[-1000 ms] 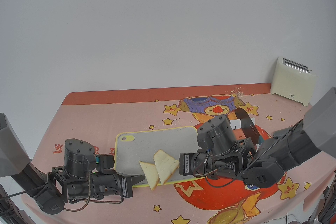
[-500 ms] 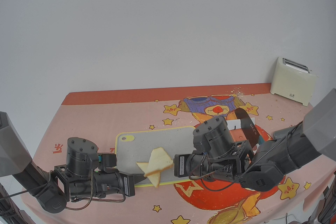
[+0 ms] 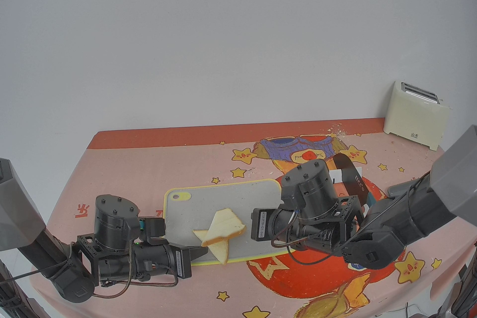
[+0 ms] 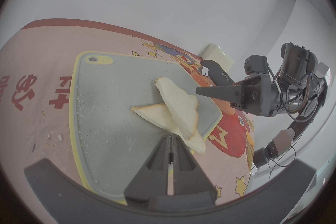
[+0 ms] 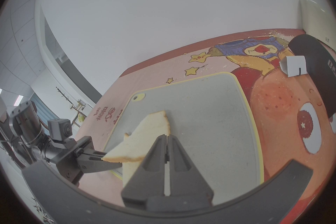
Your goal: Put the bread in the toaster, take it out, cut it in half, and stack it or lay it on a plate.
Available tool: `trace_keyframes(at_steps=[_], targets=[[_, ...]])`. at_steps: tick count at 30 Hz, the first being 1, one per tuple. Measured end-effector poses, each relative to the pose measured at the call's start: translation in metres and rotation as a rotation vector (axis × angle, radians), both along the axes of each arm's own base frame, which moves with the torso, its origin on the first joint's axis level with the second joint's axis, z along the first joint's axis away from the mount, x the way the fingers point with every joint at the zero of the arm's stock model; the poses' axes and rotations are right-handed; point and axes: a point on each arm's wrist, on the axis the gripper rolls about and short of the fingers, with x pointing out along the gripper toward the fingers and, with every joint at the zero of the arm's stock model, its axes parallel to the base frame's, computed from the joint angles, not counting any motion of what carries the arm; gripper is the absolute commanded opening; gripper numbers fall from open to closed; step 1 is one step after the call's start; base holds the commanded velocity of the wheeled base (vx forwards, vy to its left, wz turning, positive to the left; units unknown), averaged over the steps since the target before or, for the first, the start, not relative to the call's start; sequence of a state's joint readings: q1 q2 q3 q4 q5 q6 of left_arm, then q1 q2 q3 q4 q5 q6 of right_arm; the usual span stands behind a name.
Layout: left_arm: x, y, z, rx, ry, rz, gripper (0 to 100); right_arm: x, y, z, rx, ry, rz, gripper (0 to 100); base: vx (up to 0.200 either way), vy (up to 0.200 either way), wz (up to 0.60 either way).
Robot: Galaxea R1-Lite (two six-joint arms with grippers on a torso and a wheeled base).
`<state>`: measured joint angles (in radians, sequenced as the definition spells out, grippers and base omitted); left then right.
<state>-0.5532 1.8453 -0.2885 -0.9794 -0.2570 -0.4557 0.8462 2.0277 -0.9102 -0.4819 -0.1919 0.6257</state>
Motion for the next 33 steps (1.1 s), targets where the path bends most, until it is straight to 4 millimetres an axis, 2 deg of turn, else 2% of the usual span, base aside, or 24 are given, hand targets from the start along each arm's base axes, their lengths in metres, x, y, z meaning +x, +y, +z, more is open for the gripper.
trace_keyframes(at_steps=[6, 14, 33], targets=[[-0.001, 0.004, 0.009, -0.017, -0.028, 0.016, 0, 0.002, -0.002, 0.000, -0.005, 0.002, -0.008, 0, 0.000, 0.000, 0.00], [0.009, -0.001, 0.026, -0.062, -0.100, 0.022, 0, 0.001, 0.002, -0.008, -0.018, 0.017, 0.000, 0, 0.000, 0.000, 0.00], [0.009, 0.000, 0.016, -0.025, -0.074, 0.046, 0, -0.002, 0.009, -0.019, -0.030, 0.033, 0.016, 0, 0.000, 0.000, 0.00]])
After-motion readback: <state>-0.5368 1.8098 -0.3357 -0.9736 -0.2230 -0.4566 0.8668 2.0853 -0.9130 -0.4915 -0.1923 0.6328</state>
